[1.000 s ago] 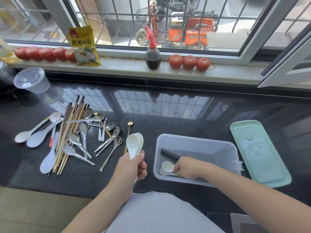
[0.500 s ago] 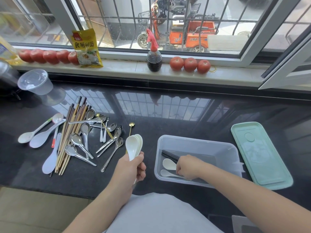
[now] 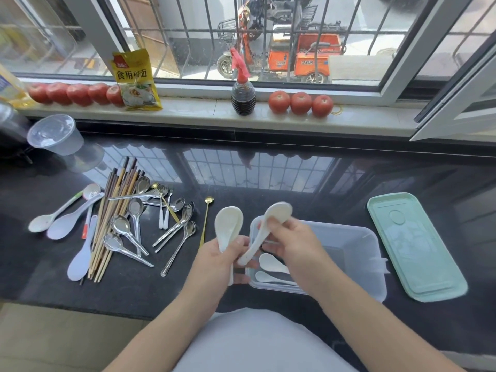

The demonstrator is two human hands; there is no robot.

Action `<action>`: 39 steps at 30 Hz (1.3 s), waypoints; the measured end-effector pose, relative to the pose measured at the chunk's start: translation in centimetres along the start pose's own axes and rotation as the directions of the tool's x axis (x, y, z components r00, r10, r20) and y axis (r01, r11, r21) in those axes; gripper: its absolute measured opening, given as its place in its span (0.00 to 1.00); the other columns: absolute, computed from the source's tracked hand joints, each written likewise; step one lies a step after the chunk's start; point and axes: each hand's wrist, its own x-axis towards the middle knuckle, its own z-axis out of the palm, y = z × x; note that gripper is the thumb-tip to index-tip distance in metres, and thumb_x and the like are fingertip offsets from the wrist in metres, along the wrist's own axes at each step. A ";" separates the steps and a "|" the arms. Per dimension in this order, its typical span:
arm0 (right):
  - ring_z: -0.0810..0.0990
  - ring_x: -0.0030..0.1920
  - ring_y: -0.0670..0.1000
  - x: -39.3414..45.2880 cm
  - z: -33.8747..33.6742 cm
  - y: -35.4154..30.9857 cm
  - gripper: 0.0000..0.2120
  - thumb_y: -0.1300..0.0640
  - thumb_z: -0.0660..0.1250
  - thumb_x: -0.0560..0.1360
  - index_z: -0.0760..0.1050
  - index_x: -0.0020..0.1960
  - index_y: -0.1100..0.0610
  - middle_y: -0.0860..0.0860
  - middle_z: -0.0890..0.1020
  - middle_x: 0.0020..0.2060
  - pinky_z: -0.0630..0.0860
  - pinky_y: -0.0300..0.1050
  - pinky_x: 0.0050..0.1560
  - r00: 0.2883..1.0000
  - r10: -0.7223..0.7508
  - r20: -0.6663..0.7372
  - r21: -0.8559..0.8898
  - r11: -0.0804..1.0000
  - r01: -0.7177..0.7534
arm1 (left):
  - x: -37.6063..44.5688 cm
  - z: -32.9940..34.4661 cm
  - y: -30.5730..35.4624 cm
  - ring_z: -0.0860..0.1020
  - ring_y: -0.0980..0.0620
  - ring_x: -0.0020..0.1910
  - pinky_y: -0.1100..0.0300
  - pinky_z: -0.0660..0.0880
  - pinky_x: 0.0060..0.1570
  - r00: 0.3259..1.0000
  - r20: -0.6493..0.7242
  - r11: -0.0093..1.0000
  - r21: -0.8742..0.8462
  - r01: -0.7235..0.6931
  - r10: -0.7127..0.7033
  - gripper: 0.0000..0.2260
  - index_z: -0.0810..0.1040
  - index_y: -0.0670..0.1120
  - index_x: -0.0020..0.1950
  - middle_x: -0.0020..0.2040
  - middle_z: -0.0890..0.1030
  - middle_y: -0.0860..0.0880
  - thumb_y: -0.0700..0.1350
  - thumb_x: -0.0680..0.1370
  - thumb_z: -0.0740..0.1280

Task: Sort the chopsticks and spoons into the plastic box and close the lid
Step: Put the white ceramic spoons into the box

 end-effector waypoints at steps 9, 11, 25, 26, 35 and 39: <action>0.74 0.35 0.58 5.1 -6.5 2.7 0.15 0.52 0.61 0.78 0.69 0.35 0.57 0.54 0.73 0.30 0.66 0.46 0.32 0.955 0.260 0.142 -0.962 -0.191 0.195 | 1.2 -1.6 -1.3 0.60 0.54 0.22 0.61 0.55 0.26 0.979 -0.174 0.980 -0.183 0.076 -0.108 0.11 0.77 0.41 0.61 0.28 0.68 0.50 0.47 0.85 0.61; 0.72 0.35 0.57 6.1 -5.8 4.4 0.16 0.52 0.62 0.79 0.68 0.35 0.58 0.53 0.71 0.30 0.66 0.45 0.32 0.938 0.308 0.160 -0.947 -0.222 0.234 | 1.3 -1.4 -1.4 0.60 0.54 0.22 0.60 0.56 0.28 0.976 -0.191 0.984 -0.160 0.077 -0.107 0.10 0.77 0.43 0.61 0.28 0.68 0.50 0.47 0.85 0.61; 0.74 0.36 0.55 6.9 -4.4 3.8 0.20 0.45 0.60 0.81 0.71 0.35 0.56 0.51 0.74 0.30 0.68 0.46 0.36 0.982 0.167 0.093 -0.994 -0.035 0.100 | 0.9 -1.1 -1.1 0.67 0.50 0.26 0.60 0.63 0.26 0.987 -0.134 0.991 -0.113 0.073 -0.087 0.11 0.79 0.39 0.59 0.34 0.74 0.46 0.44 0.84 0.62; 0.74 0.34 0.53 6.0 -4.6 2.7 0.21 0.45 0.61 0.81 0.71 0.34 0.56 0.51 0.76 0.29 0.69 0.46 0.35 0.983 0.171 0.071 -0.990 0.134 0.048 | 0.7 -1.0 -0.9 0.68 0.50 0.27 0.60 0.63 0.26 0.990 -0.111 0.989 -0.130 0.070 -0.085 0.11 0.80 0.38 0.59 0.34 0.74 0.45 0.43 0.84 0.62; 0.76 0.30 0.54 -1.6 -0.3 -0.8 0.18 0.48 0.62 0.84 0.78 0.46 0.62 0.65 0.78 0.32 0.72 0.47 0.36 0.983 0.002 0.184 -0.312 0.949 0.057 | -0.1 2.0 0.1 0.76 0.47 0.30 0.56 0.74 0.30 0.957 0.283 0.998 0.047 0.050 -0.062 0.18 0.79 0.38 0.45 0.35 0.81 0.42 0.50 0.84 0.61; 0.83 0.35 0.51 -1.2 -0.9 -1.1 0.19 0.50 0.60 0.85 0.78 0.50 0.65 0.54 0.84 0.35 0.80 0.44 0.39 0.999 0.050 -0.006 -0.033 0.998 -0.051 | 0.0 1.5 -0.6 0.84 0.41 0.52 0.45 0.83 0.43 0.958 0.259 0.991 0.079 0.106 -0.123 0.17 0.84 0.43 0.59 0.55 0.85 0.41 0.53 0.85 0.60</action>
